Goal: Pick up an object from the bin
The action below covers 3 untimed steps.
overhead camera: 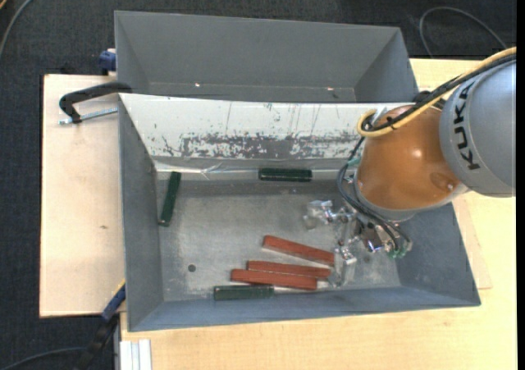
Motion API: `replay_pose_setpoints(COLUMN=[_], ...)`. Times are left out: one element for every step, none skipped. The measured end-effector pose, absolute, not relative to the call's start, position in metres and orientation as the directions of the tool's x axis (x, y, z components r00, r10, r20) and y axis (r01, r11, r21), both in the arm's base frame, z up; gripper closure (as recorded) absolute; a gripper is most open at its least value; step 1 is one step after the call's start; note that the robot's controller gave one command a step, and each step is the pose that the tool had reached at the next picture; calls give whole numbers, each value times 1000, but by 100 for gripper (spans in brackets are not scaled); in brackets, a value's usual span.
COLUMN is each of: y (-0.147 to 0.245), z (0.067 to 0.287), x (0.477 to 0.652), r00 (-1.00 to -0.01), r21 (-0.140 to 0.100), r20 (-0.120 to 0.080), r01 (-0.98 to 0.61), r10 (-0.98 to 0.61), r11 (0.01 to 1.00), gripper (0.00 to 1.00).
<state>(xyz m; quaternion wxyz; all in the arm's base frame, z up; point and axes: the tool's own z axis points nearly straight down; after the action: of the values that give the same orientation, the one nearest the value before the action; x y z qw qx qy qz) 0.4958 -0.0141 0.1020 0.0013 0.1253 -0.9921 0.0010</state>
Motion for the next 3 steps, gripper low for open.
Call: replay_pose_setpoints(y=[14,44,-25], z=[101,70,71], x=[521,515,504], r00=[-994,-973,-908], r21=[1,1,0], r20=[-8,3,0], r01=[-109,230,420], r10=[-109,230,420], r11=[994,973,908], gripper=[0,0,0])
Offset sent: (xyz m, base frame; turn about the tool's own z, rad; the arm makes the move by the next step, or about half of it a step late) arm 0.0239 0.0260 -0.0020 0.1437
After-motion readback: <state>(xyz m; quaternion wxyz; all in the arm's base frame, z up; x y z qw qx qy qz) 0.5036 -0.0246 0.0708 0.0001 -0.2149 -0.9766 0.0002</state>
